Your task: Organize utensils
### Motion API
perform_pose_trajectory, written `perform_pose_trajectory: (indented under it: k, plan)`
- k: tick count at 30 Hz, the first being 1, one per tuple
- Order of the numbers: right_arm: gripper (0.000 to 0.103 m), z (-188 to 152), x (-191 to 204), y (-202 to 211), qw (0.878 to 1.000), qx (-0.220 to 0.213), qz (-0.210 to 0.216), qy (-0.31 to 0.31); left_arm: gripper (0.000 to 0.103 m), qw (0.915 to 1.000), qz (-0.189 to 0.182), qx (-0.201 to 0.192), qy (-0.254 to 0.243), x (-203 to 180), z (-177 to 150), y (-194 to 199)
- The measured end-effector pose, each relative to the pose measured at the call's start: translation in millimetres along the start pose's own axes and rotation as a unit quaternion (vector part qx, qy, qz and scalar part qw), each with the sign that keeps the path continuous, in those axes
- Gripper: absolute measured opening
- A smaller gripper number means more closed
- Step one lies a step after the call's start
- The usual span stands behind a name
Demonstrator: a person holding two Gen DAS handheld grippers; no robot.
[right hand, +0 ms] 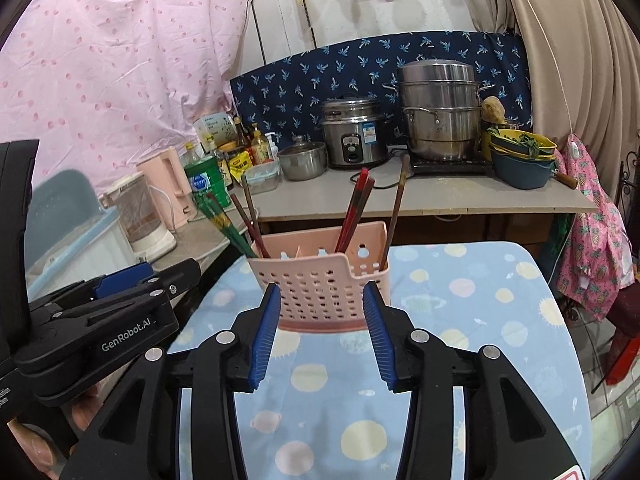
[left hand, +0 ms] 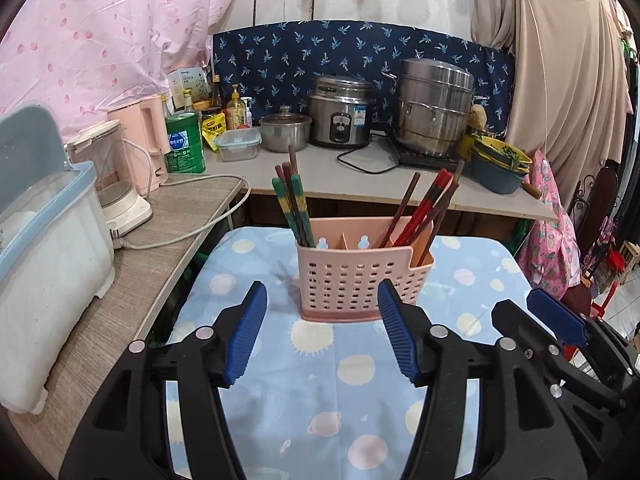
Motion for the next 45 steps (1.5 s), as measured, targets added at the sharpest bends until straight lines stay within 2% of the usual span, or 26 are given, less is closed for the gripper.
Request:
perform_pose_trajectory:
  k: [6, 12, 18, 28, 38, 45]
  plan:
    - [0.049, -21.6, 0.1, 1.9, 1.000, 0.013, -0.013, 0.014, 0.068, 0.9999, 0.003, 0.012, 0.002, 0.9, -20.2, -1.7]
    - [0.063, -38.8, -7.4, 2.9, 1.000, 0.021, -0.020, 0.008, 0.076, 0.9994, 0.006, 0.032, 0.006, 0.8, -44.5, -8.5]
    - [0.068, -54.4, -17.6, -0.9, 0.999, 0.033, -0.030, 0.008, 0.081, 0.9988, 0.015, 0.047, 0.007, 2.1, -66.0, -16.8]
    - [0.075, -74.6, -23.9, -10.7, 0.998, 0.048, -0.043, 0.018, 0.083, 0.9975, 0.024, 0.066, 0.007, -0.1, -86.6, -31.3]
    - [0.083, -78.7, -27.1, -21.2, 0.998, 0.050, -0.046, 0.012, 0.086, 0.9967, 0.033, 0.073, 0.010, 4.3, -93.1, -41.5]
    - [0.084, -79.8, -28.2, -28.6, 0.997, 0.056, -0.055, 0.016, 0.087, 0.9962, 0.035, 0.080, 0.011, 5.1, -94.9, -49.1]
Point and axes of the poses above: each gripper's, at about its wrist camera, not at the fingertips, and y roughly against the way its jaws point, x to its left, z to its top, the point moved 5 cm from there along -y, roughly the way its jaws point, and after that the axes turned 6 degrees about -z, right-handed, at the moved point
